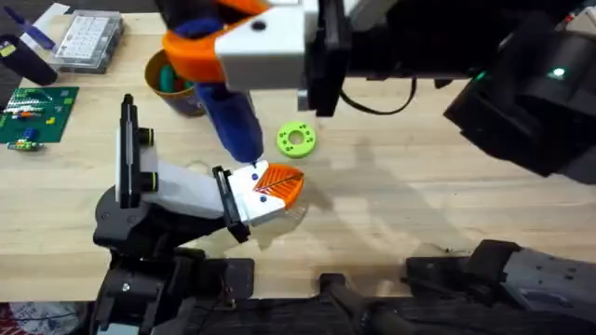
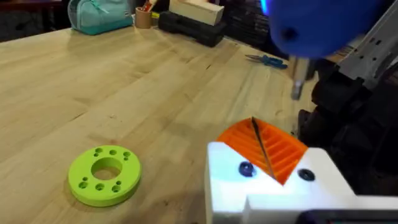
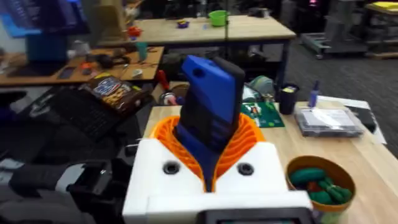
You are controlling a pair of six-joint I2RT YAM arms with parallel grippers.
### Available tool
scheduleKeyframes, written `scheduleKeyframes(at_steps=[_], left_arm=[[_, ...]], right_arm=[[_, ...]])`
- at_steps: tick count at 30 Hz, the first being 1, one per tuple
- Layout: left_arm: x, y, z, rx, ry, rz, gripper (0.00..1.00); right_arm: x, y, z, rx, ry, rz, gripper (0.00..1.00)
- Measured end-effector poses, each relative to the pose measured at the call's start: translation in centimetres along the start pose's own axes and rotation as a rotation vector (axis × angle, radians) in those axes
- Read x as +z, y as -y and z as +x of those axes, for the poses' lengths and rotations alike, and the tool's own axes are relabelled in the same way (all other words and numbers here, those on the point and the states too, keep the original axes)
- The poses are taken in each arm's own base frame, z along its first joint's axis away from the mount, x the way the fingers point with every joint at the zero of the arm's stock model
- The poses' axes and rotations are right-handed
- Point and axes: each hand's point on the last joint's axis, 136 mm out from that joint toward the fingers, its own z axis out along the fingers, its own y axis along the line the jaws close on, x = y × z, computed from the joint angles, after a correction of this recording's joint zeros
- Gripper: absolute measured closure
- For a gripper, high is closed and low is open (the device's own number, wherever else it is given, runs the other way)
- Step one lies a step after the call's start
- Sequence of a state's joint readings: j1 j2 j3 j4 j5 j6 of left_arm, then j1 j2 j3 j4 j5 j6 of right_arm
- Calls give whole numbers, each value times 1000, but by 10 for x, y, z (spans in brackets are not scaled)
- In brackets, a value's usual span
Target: Pick up the gripper from the table and insert it into the empty holder that is missing its gripper. Then pick up a screw, insert it into the mounting hole, and use the screwdriver to tighten it. Finally, clean up the table by picking up the vegetable and placing it into the bucket.
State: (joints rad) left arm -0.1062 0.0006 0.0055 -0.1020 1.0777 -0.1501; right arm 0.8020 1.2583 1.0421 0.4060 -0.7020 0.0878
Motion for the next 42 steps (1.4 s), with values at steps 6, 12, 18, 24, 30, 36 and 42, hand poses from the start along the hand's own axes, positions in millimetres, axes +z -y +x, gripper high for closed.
scheduleKeyframes(at_steps=[6, 12, 18, 24, 30, 36, 42], left_arm=[[0, 0, 0, 0, 0, 0, 996], [0, 0, 0, 0, 0, 0, 996], [0, 0, 0, 0, 0, 0, 996], [0, 0, 0, 0, 0, 0, 996], [0, 0, 0, 0, 0, 0, 996], [0, 0, 0, 0, 0, 0, 996], [0, 0, 0, 0, 0, 0, 996]], right_arm=[[0, -7, 2, -54, 44, -42, 972], [-4, -11, 18, -66, 80, -50, 972], [-5, -10, 25, -51, 69, -48, 972], [-4, -10, 25, -51, 69, -48, 972], [1, -3, 36, -35, 53, -44, 972], [6, 2, 46, -21, 40, -38, 972], [6, 3, 46, -19, 40, -35, 972]])
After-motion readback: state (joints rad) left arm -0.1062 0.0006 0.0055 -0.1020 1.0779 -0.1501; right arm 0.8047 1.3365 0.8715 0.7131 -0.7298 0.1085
